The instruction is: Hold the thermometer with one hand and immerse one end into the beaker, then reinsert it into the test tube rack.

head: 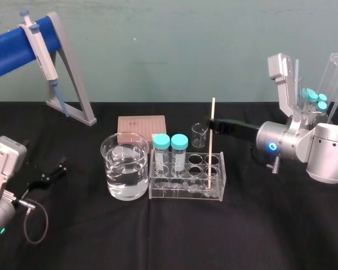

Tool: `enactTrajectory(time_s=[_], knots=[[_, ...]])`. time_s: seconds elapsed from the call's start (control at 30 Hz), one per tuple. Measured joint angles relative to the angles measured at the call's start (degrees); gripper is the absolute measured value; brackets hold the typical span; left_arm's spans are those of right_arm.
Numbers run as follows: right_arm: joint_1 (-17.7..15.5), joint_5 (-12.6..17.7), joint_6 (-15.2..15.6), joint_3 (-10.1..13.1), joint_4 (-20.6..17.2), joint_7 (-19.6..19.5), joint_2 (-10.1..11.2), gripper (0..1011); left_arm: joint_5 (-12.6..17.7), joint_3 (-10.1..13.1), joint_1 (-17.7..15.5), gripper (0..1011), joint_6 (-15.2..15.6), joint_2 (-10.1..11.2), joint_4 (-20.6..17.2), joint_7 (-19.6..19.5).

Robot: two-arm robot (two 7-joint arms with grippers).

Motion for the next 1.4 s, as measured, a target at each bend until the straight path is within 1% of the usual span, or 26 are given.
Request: enactTrajectory(time_s=[0.03, 0.07, 0.5, 0.63, 0.73, 1.07, 1.27, 1.33, 1.37, 1.4], knots=[[-0.04, 0.00, 0.00, 0.01, -0.05, -0.06, 0.02, 57, 0.00, 0.00, 0.00, 1004, 0.00, 0.00, 0.00, 0.00], [-0.08, 0.00, 0.00, 0.01, -0.12, -0.12, 0.04, 53, 0.00, 0.00, 0.00, 1004, 0.00, 0.00, 0.00, 0.00], [-0.53, -0.07, -0.23, 0.01, -0.87, -0.39, 0.45, 53, 0.00, 0.00, 0.00, 1004, 0.00, 0.00, 0.00, 0.00], [-0.83, -0.02, -0.28, 0.18, -1.65, -0.50, 0.81, 53, 0.00, 0.00, 0.00, 1004, 0.00, 0.00, 0.00, 0.00], [-1.37, 0.22, -0.50, 0.48, -3.22, -0.36, 1.41, 53, 0.00, 0.00, 0.00, 1004, 0.00, 0.00, 0.00, 0.00], [-2.40, 0.46, -1.59, 0.80, -6.71, -0.54, 3.02, 53, 0.00, 0.00, 0.00, 1004, 0.00, 0.00, 0.00, 0.00], [-3.43, -0.30, -3.18, 0.84, -10.13, -0.38, 4.77, 53, 0.00, 0.00, 0.00, 1004, 0.00, 0.00, 0.00, 0.00], [-4.16, -1.18, -4.56, 0.92, -12.71, -0.19, 6.03, 53, 0.00, 0.00, 0.00, 1004, 0.00, 0.00, 0.00, 0.00], [-4.16, -1.18, -4.56, 0.92, -12.71, -0.19, 6.03, 53, 0.00, 0.00, 0.00, 1004, 0.00, 0.00, 0.00, 0.00], [-4.71, -1.77, -5.42, 1.07, -14.55, -0.22, 6.80, 53, 0.00, 0.00, 0.00, 1004, 0.00, 0.00, 0.00, 0.00]])
